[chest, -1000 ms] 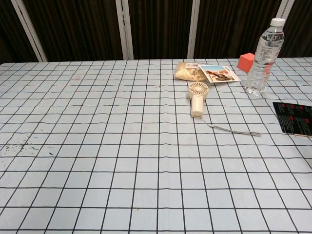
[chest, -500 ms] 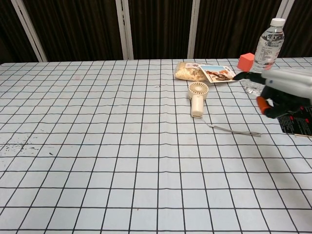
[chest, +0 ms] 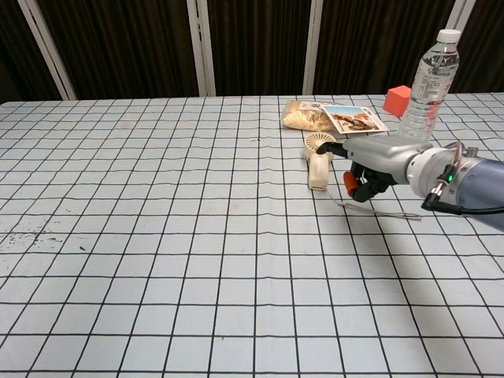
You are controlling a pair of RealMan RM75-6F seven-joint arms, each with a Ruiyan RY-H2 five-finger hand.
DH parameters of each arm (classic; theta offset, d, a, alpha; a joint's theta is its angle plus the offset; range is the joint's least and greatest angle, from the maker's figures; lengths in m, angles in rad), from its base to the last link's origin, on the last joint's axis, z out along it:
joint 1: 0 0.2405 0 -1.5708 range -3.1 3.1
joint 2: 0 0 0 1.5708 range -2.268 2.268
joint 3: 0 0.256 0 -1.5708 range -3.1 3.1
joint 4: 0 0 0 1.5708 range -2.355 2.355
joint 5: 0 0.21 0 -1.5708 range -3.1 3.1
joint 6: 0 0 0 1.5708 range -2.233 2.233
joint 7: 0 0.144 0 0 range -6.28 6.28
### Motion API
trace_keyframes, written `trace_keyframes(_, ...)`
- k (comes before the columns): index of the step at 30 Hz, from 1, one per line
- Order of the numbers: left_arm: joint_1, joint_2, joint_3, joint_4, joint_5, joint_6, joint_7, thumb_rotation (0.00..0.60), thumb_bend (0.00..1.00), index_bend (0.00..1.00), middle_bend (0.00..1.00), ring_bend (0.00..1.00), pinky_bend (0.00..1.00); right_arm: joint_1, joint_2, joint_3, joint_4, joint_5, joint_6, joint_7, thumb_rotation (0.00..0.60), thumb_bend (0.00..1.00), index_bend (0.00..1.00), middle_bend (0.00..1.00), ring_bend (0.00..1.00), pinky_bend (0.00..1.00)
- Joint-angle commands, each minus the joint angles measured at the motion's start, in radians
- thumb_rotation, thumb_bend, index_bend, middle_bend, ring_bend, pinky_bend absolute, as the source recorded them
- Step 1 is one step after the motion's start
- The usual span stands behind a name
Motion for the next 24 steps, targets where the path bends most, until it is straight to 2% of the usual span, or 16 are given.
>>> trace_keyframes(1, -0.002, 0.002, -0.001, -0.003, -0.006, -0.005, -0.003, 0.600, 0.09, 0.00, 0.00, 0.00, 0.00, 0.023, -0.024, 0.004, 0.042, 0.028, -0.009, 0.002, 0.600, 0.81, 0.00, 0.82, 0.92, 0.90)
trace_keyframes(24, -0.007, 0.004, -0.002, -0.011, -0.014, -0.013, -0.001, 0.600, 0.09, 0.00, 0.00, 0.00, 0.00, 0.074, -0.049, -0.008, 0.132, 0.105, -0.009, 0.037, 0.600, 0.81, 0.00, 0.82, 0.92, 0.90)
